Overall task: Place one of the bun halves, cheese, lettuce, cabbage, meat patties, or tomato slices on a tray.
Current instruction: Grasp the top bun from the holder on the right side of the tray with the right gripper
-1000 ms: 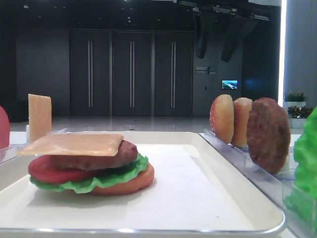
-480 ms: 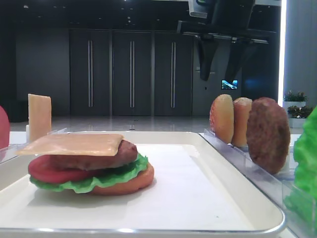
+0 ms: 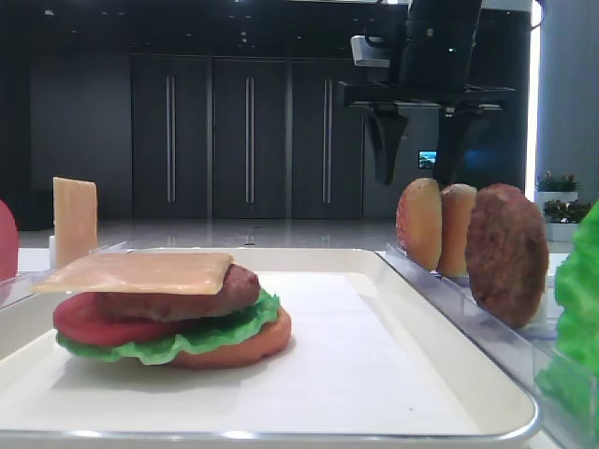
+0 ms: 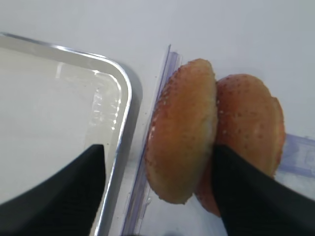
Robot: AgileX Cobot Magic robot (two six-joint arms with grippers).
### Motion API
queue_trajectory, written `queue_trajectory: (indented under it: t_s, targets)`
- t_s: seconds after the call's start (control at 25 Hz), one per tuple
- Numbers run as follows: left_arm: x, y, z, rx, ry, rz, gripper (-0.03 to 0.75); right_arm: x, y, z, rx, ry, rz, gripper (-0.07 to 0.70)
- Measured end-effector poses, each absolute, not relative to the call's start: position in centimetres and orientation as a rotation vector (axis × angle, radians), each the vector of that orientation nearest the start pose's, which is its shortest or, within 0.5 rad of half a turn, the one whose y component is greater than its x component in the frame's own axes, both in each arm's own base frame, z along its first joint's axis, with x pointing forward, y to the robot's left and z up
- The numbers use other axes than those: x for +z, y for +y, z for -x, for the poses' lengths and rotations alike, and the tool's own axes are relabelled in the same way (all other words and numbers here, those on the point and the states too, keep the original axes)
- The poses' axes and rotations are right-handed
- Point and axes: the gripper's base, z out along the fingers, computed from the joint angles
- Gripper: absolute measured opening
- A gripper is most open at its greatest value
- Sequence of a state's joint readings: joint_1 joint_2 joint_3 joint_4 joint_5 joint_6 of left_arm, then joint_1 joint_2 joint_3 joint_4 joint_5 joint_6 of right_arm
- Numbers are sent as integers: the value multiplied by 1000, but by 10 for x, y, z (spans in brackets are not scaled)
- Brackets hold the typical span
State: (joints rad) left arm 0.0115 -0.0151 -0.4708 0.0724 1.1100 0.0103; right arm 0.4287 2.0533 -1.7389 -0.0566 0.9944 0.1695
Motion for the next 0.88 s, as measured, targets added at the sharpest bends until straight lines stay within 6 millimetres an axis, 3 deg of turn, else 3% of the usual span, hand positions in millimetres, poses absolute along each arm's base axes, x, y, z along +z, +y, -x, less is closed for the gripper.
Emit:
queue_trajectory:
  t_s: [0.36,0.48,0.6,0.88]
  targets:
    - [265,6,6,101,2107,6,444,222,183,-414,60,2750,401,442]
    - [265,6,6,101,2107,6,444,219,183,-416,47,2747,408,389]
    - [265,6,6,101,2107,6,444,214,182,-417,30,2758,409,230]
    - [265,6,6,101,2107,6,444,220,182,-413,43,2775,395,227]
